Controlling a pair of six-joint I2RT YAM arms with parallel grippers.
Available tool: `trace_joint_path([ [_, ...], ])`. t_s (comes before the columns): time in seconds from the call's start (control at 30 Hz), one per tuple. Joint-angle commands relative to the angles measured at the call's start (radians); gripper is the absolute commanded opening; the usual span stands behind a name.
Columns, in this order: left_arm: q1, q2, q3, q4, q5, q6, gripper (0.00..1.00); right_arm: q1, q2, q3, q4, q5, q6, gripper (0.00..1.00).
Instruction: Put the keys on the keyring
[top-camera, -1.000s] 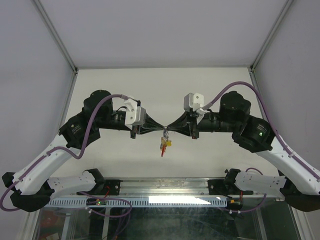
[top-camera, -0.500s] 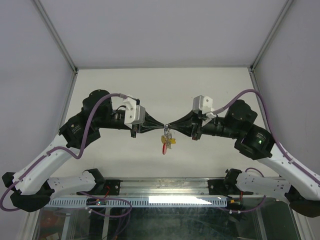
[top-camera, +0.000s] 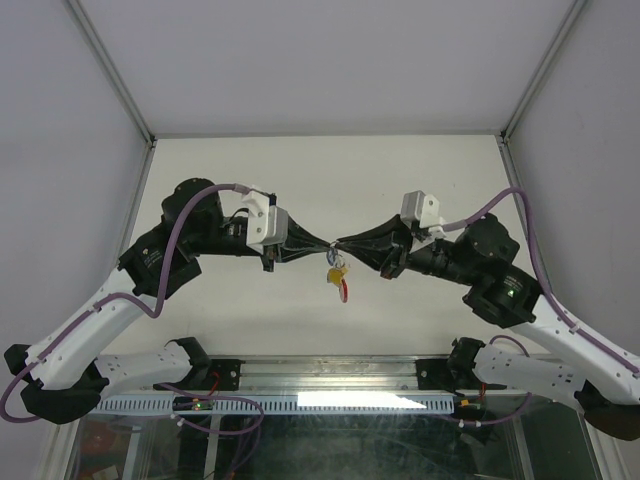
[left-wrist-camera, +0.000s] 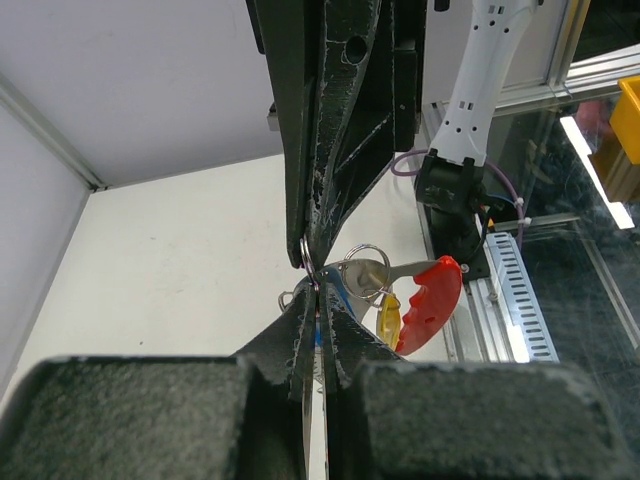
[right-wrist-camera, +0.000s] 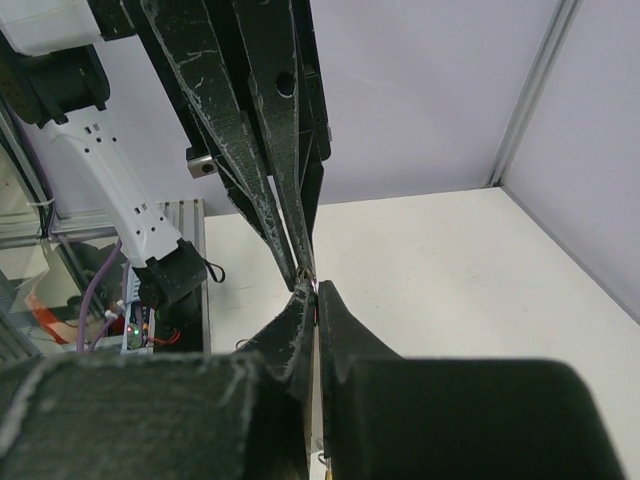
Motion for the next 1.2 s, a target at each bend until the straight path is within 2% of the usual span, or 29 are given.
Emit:
trace_joint_path([
  [0.0, -0.009, -0.021, -0.002, 0.049, 0.026, -0.018, 0.00, -0.002, -0.020, -0.006, 0.169, 0.080, 0.024, 0.00],
  [0.8, -0.009, -0.028, -0.007, 0.077, 0.026, -0.032, 0.00, -0.002, -0.023, -0.099, 0.376, 0.161, 0.075, 0.00],
  [1.1, -0.009, -0.069, -0.030, 0.126, -0.041, -0.058, 0.18, -0.003, -0.045, -0.107, 0.382, 0.130, 0.080, 0.00],
  [1.17, -0.009, -0.085, -0.041, 0.156, -0.056, -0.074, 0.19, -0.002, -0.049, -0.107, 0.381, 0.118, 0.080, 0.00],
])
